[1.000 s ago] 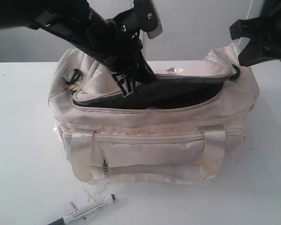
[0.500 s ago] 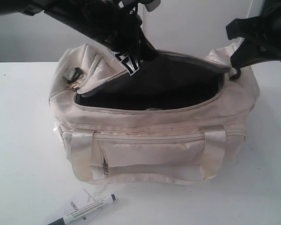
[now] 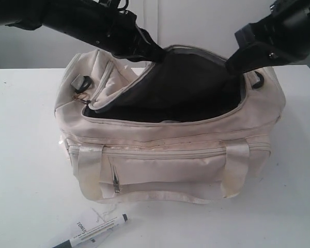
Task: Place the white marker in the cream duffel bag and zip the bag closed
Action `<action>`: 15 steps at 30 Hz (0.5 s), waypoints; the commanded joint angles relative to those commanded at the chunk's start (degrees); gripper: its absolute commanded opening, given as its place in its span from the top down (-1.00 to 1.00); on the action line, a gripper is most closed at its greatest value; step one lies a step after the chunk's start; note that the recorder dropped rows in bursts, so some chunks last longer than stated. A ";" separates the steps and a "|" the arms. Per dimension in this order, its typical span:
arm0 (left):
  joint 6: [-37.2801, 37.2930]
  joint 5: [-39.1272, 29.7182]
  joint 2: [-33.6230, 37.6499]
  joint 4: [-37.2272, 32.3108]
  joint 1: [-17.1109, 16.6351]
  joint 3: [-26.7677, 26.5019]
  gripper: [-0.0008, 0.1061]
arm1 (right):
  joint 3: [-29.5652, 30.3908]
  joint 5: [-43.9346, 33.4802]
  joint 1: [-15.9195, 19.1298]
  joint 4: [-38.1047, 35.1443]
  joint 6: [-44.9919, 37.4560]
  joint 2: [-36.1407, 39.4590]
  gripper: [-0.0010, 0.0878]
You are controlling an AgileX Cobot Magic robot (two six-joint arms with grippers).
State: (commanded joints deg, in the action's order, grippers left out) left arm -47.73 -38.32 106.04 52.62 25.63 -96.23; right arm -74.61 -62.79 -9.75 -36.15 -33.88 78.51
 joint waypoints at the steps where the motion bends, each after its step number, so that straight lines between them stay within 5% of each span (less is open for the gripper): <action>1: 0.00 -1.79 0.42 0.10 -0.54 -0.57 0.99 | 0.00 -0.13 -1.04 0.00 -1.20 0.22 0.98; 8: 0.00 -6.46 1.54 0.06 -2.03 -1.67 0.99 | 0.00 -0.24 -5.15 0.14 -4.95 1.82 0.93; 15: 0.00 -11.18 1.54 0.06 -4.30 -1.80 0.99 | 0.00 0.14 -8.97 -0.08 -10.70 4.01 0.53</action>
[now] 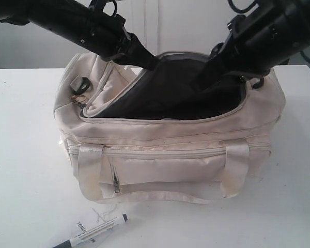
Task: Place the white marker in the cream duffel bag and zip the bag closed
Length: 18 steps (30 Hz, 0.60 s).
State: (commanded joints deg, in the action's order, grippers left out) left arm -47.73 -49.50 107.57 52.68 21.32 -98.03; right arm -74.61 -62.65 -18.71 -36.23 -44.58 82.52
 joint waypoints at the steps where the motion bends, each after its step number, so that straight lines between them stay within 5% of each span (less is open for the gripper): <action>1: 0.00 -0.25 0.00 0.00 -0.24 0.00 0.99 | 0.00 0.00 -0.43 0.04 -0.82 0.32 0.50; 9: -1.03 -1.38 0.00 0.00 -0.68 0.00 0.99 | 0.00 0.68 -4.66 0.04 -10.72 3.64 0.27; 18: -1.21 -1.66 0.00 0.00 -0.68 0.00 0.99 | 0.00 5.33 -7.07 -0.30 -16.75 6.28 0.26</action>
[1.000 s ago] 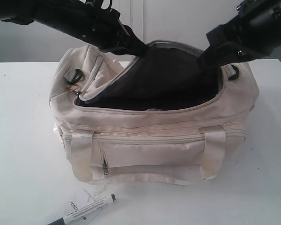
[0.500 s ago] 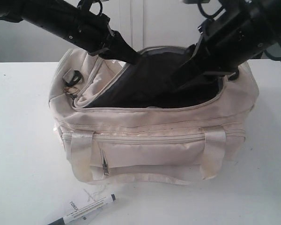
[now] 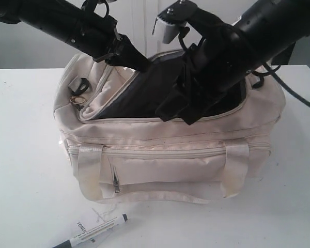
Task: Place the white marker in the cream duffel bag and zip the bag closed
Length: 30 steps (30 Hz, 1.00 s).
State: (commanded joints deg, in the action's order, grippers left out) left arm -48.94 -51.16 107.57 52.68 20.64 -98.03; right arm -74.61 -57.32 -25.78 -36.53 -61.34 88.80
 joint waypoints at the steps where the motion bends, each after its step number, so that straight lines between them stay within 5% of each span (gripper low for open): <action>1: 0.00 0.00 0.00 0.00 0.00 0.00 0.99 | 0.00 0.30 -0.50 -0.12 -0.39 0.62 0.26; 15: -0.78 0.02 0.00 0.00 0.00 0.00 0.99 | 0.00 9.31 -2.88 -2.54 -1.93 4.84 0.26; 23: -1.09 0.61 0.00 0.00 0.00 0.00 0.99 | 0.00 7.58 -2.88 -2.75 -1.56 7.01 0.27; 26: -2.77 0.74 0.00 0.00 0.00 0.00 0.99 | 0.00 6.31 -2.88 -2.80 -1.56 7.13 0.43; 30: -3.93 4.38 0.00 -0.21 0.00 0.00 0.99 | 0.00 3.47 -2.88 -2.80 -1.56 7.13 0.94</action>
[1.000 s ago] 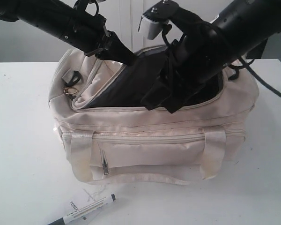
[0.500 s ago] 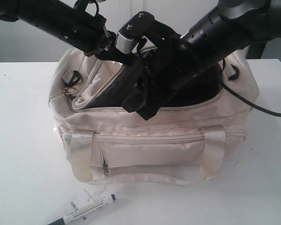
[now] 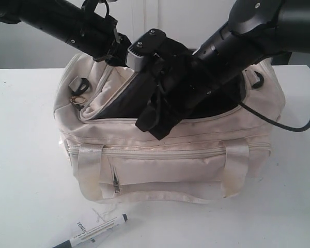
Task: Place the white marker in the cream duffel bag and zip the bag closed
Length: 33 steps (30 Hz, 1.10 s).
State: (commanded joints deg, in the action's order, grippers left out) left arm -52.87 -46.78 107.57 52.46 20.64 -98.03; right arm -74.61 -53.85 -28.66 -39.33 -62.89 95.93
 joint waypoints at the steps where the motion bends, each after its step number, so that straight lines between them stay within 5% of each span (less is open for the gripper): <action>1: 0.00 1.78 0.00 0.00 0.00 0.00 0.99 | 0.00 -0.48 0.00 0.11 0.00 0.00 0.98; 19: -5.03 32.97 1.16 0.00 0.00 0.00 0.99 | 0.00 -4.52 0.00 1.01 -0.49 -2.57 0.98; 33: -6.26 47.61 7.46 0.00 0.00 -0.04 0.99 | 0.00 -8.37 0.00 2.21 -1.51 -3.99 0.98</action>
State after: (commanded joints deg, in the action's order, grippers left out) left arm -59.12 0.83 115.03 52.46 20.64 -98.08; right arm -74.61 -62.22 -28.66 -37.12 -64.40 91.94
